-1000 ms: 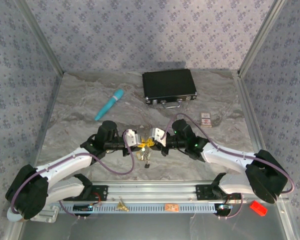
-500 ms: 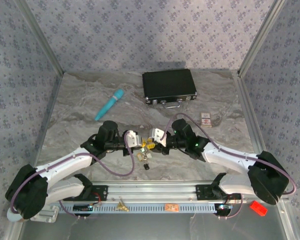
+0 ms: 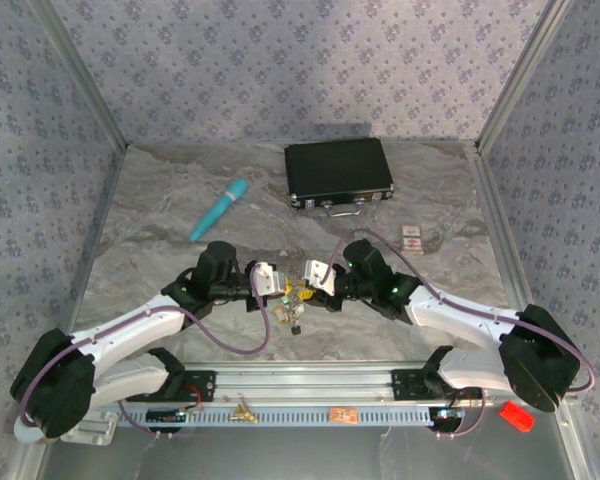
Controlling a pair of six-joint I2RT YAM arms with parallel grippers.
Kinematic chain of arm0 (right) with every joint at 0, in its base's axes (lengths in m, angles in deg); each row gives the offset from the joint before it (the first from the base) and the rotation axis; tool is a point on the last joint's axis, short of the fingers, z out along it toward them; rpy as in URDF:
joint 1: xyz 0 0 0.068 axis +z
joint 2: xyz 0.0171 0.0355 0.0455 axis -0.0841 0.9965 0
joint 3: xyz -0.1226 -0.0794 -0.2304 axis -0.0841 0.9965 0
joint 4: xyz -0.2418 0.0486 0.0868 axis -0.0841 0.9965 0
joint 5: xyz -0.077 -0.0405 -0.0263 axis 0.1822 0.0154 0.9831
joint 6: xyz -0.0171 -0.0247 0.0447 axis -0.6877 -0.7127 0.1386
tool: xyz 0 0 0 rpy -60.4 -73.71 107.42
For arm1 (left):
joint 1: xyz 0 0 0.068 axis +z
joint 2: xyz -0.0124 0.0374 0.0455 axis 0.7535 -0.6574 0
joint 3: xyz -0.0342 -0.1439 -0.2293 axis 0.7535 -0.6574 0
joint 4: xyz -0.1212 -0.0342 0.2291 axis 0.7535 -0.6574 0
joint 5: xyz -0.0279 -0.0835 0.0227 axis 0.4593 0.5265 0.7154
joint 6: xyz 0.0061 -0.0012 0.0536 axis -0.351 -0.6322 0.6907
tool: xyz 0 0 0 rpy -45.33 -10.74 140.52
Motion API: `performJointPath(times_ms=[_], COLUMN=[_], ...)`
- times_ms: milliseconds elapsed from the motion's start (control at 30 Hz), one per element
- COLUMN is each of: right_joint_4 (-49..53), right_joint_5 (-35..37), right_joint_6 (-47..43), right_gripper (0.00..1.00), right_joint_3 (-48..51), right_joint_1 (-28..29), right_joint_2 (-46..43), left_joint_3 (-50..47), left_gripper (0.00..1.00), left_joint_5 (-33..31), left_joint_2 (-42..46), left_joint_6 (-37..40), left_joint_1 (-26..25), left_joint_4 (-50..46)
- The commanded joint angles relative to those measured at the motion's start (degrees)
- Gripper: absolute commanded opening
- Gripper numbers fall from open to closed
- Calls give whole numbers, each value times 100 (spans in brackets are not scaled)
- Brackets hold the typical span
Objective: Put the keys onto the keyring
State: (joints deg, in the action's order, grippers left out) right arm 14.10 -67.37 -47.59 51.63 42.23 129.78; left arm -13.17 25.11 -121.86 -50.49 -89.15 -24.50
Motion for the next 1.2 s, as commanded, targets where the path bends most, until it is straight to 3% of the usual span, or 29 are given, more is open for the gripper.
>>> performJointPath(times_ms=[0,367,533,967,1167], right_joint_4=[-182,-185,-131,-63,-31], right_joint_5=[168,-39,-93,-304,-254], right_joint_6=[-10,8,-15,-21,-12], right_gripper=[25,19,0,0,0], right_joint_3=[-197,-274,-320,-419,-423], right_joint_1=[59,124,125,185,192], right_joint_2=[17,79,100,196,211], left_joint_3=[238,264,286,336,329], left_gripper=[0,0,0,12,1], left_joint_5=[161,166,171,137,121], left_joint_2=[85,67,67,24,50], left_joint_6=[154,209,149,-19,22], left_joint_1=[-43,-53,-47,-49,-51], left_joint_4=[6,-90,-64,102,110])
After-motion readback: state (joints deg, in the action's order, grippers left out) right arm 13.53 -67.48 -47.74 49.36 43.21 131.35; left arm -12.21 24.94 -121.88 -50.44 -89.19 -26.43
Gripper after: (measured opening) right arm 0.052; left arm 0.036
